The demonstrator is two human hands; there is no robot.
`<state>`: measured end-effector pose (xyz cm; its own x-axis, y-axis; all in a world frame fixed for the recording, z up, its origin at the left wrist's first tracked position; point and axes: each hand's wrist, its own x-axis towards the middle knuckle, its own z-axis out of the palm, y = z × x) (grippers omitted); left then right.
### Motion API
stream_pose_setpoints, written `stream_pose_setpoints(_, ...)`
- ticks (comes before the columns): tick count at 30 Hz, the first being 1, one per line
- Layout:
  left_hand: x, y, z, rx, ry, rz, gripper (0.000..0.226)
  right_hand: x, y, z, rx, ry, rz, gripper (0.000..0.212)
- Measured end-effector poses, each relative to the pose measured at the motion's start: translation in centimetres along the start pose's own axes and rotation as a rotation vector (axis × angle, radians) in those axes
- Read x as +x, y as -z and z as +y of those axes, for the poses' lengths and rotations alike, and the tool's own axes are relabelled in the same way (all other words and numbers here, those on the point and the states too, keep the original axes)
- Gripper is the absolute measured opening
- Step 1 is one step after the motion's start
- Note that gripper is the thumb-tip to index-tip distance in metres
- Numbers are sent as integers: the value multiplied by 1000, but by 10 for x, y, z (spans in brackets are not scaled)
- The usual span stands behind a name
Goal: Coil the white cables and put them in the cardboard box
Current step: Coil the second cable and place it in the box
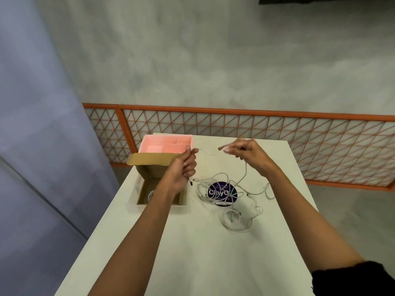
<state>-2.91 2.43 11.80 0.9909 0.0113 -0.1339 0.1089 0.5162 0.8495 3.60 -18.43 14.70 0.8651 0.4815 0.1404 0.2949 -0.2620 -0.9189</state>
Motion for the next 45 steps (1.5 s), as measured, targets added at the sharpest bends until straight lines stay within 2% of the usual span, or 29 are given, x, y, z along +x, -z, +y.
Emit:
stream_pose_setpoints(2,1,-1,8,-64,-39,-19,35,-7,-4,2,-4,-34,-176,26)
stream_pose_setpoints(5,2,-4,13,-11,-92,-19,38,-12,-16,3,-95,-90,-361,27)
stream_pose_setpoints(13,3,-5,1,141,-192,8,34,-5,-31,-29,-483,-121,-492,20)
stream_pose_setpoints(17,2,2,1,316,-223,47,37,-5,-17,-43,-549,-175,-434,24)
stream_pose_setpoints(20,1,6,2,489,-201,77,41,-6,-7,-50,-563,-128,-327,27)
stream_pose_setpoints(24,-1,-7,4,627,-125,-46,37,-4,-8,-61,-501,-9,-168,22)
stream_pose_setpoints(28,-1,-21,10,574,-48,-140,38,6,-9,-65,-482,-3,-7,23)
stream_pose_setpoints(31,-4,-28,16,382,32,-247,38,7,-4,-66,-360,-1,57,28)
stream_pose_setpoints(34,-9,-28,23,206,62,-315,38,5,2,-63,-229,-11,25,26)
stream_pose_setpoints(38,-9,-22,22,185,86,-362,36,2,3,-56,-217,-3,-55,21)
stream_pose_setpoints(45,-5,-26,18,115,91,-460,23,11,1,-58,-161,78,102,17)
